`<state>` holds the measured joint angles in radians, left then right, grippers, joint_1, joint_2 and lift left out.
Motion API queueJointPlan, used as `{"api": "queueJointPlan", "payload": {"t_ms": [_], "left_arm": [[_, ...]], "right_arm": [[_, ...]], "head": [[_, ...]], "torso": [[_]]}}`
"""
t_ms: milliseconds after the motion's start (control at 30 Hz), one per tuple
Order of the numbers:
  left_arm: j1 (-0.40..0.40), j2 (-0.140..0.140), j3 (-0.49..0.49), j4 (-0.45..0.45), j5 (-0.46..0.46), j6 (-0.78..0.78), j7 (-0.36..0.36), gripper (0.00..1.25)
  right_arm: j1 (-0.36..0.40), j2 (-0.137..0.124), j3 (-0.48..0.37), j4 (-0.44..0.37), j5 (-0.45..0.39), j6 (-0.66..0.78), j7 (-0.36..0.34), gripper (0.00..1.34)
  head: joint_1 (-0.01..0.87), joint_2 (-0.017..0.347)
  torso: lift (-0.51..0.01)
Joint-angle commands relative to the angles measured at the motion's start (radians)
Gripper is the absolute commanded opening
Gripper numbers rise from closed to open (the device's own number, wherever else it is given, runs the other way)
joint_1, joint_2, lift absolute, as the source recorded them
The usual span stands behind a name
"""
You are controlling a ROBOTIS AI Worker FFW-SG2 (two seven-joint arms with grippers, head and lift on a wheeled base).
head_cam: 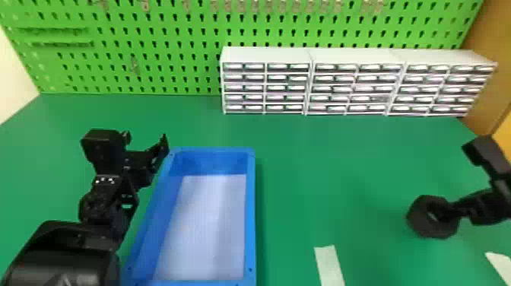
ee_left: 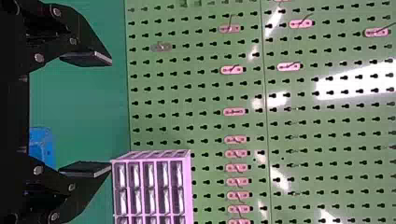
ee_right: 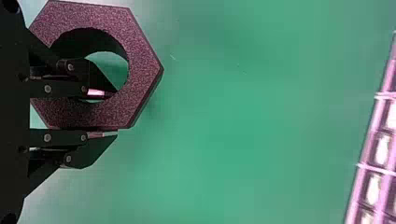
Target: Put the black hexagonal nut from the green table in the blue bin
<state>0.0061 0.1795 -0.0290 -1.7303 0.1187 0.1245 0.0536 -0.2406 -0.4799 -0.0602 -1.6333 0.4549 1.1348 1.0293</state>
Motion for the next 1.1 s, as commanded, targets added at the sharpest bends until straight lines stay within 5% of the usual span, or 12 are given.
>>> {"api": "queueJointPlan", "payload": {"t_ms": [0,367,1067], "left_arm": [[0.0,0.0,0.0,0.0,0.001,0.0,0.0,0.79],[0.002,0.0,-0.002,0.0,0.001,0.0,0.0,0.79],[0.002,0.0,0.0,0.0,0.003,0.0,0.0,0.79]], "right_arm": [[-0.02,0.004,-0.017,-0.039,0.008,0.023,0.0,0.3],[-0.089,0.023,0.046,-0.094,0.068,0.062,0.008,0.3],[-0.232,0.136,0.171,-0.109,0.045,0.02,-0.02,0.34]], "head": [[0.686,0.052],[0.686,0.052],[0.686,0.052]], "torso": [[-0.097],[-0.097],[-0.097]]}}
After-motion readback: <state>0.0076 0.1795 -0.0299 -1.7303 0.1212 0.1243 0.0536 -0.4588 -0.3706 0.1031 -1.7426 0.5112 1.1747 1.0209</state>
